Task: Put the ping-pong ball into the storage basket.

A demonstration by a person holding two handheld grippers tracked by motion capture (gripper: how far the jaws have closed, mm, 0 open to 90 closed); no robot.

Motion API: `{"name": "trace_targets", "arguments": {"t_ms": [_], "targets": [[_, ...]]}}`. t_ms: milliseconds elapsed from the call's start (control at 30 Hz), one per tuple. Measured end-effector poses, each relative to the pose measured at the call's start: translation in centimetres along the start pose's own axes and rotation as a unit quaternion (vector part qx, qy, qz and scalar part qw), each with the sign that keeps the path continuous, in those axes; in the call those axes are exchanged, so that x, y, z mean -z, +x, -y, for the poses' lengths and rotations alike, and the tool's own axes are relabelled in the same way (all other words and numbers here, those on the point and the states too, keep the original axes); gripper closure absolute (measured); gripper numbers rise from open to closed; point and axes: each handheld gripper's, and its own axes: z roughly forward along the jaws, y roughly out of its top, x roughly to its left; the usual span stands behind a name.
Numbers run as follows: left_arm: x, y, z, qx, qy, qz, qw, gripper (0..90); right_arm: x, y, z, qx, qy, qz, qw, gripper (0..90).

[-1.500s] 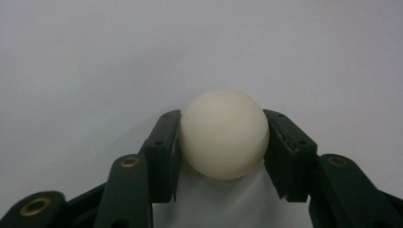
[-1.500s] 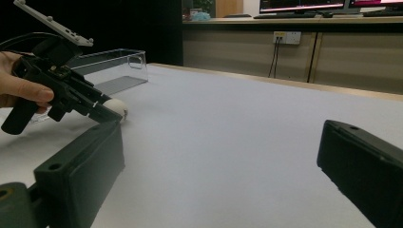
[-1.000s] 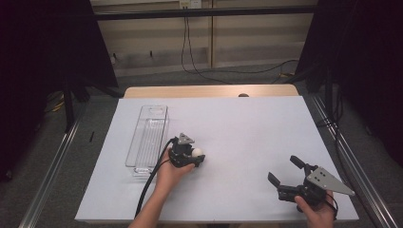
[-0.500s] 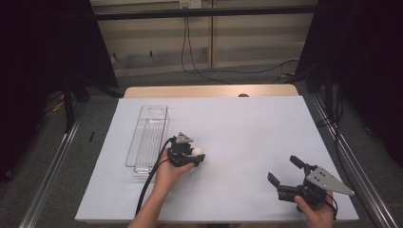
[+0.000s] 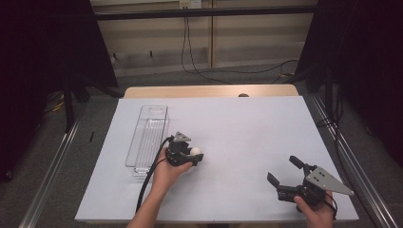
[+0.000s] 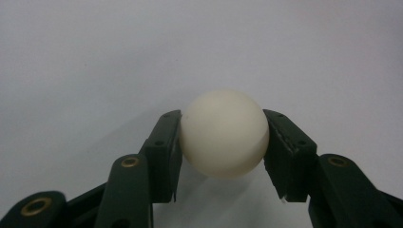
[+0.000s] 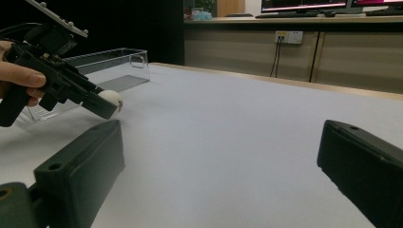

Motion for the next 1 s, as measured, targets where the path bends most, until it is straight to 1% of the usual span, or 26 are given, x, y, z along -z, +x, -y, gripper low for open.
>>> {"name": "trace_targets", "arguments": {"t_ms": [33, 67, 100, 167, 200, 233, 267, 333, 367, 467, 500, 533, 600, 633, 667, 700, 733, 800, 833, 900, 967, 1000], "targets": [[0.0, 0.0, 0.0, 0.002, 0.001, 0.0, 1.0, 51.0, 0.0, 0.0, 0.0, -0.001, 0.0, 0.001, 1.0, 1.2], [0.1, 0.0, -0.1, -0.001, 0.0, -0.001, 1.0, 51.0, 0.0, 0.0, 0.0, -0.001, 0.0, 0.0, 1.0, 1.2], [0.1, 0.0, -0.1, -0.003, 0.0, 0.003, 1.0, 51.0, 0.0, 0.0, 0.0, -0.001, 0.0, 0.0, 1.0, 1.2], [0.3, -0.1, -0.2, 0.0, 0.002, 0.0, 1.0, 51.0, 0.0, 0.0, 0.0, 0.0, 0.0, 0.0, 1.0, 1.2], [0.3, -0.2, -0.2, 0.007, -0.006, -0.002, 1.0, 51.0, 0.0, 0.0, 0.0, 0.001, 0.0, -0.001, 1.0, 1.2], [0.4, -0.1, -0.3, 0.001, 0.0, 0.003, 1.0, 51.0, 0.0, 0.0, 0.0, 0.0, 0.001, 0.0, 1.0, 1.2], [0.4, -0.2, -0.3, 0.004, -0.004, 0.001, 1.0, 51.0, 0.0, 0.0, 0.0, -0.001, 0.001, 0.0, 1.0, 1.2], [0.7, 0.0, -0.4, -0.005, 0.002, 0.004, 1.0, 51.0, 0.0, 0.1, 0.0, -0.001, 0.001, -0.001, 1.0, 1.2], [0.7, -0.1, -0.4, 0.002, -0.002, -0.001, 1.0, 51.0, 0.0, 0.1, 0.0, -0.001, 0.001, -0.001, 1.0, 1.2], [0.7, -0.1, -0.3, 0.006, -0.008, 0.001, 1.0, 51.0, 0.0, 0.1, 0.0, 0.0, 0.001, -0.001, 1.0, 1.2], [0.8, 0.0, -0.4, 0.005, -0.003, -0.002, 1.0, 51.0, 0.0, 0.1, 0.0, 0.0, 0.001, -0.001, 1.0, 1.2], [0.7, 0.0, -0.3, 0.007, -0.007, 0.003, 1.0, 51.0, 0.0, 0.1, 0.0, 0.0, 0.001, -0.001, 1.0, 1.2], [0.8, 0.0, -0.4, 0.005, -0.006, -0.001, 1.0, 51.0, 0.0, 0.1, 0.0, -0.001, 0.001, -0.001, 1.0, 1.2], [0.8, 0.1, -0.4, 0.003, -0.004, 0.008, 1.0, 51.0, 0.0, 0.1, 0.0, -0.001, 0.001, -0.001, 1.0, 1.2], [0.9, 0.1, -0.4, 0.002, 0.0, 0.003, 1.0, 51.0, 0.0, 0.1, 0.0, -0.001, 0.001, -0.001, 1.0, 1.2], [0.9, 0.0, -0.4, 0.012, -0.008, 0.004, 0.9999, 51.0, 0.0, 0.0, 0.0, 0.0, 0.001, -0.001, 1.0, 1.2], [1.0, 0.1, -0.4, 0.0, -0.002, 0.003, 1.0, 51.0, 0.0, 0.1, 0.0, -0.002, 0.002, -0.001, 1.0, 1.2], [1.1, 0.0, -0.4, 0.008, -0.008, 0.003, 0.9999, 51.0, 0.0, 0.0, 0.0, 0.0, 0.002, 0.0, 1.0, 1.2], [1.1, 0.0, -0.5, 0.007, -0.004, -0.001, 1.0, 51.0, 0.0, 0.0, 0.0, 0.0, 0.002, -0.001, 1.0, 1.2], [1.2, 0.0, -0.5, 0.005, -0.003, 0.0, 1.0, 51.0, 0.0, 0.1, 0.0, 0.001, 0.001, 0.0, 1.0, 1.2], [1.3, 0.1, -0.5, 0.009, -0.006, 0.006, 0.9999, 51.0, 0.0, 0.1, 0.0, 0.001, 0.001, 0.0, 1.0, 1.2], [1.3, 0.1, -0.5, 0.009, -0.005, 0.0, 0.9999, 51.0, 0.0, 0.1, 0.0, 0.0, 0.001, -0.001, 1.0, 1.2]]}}
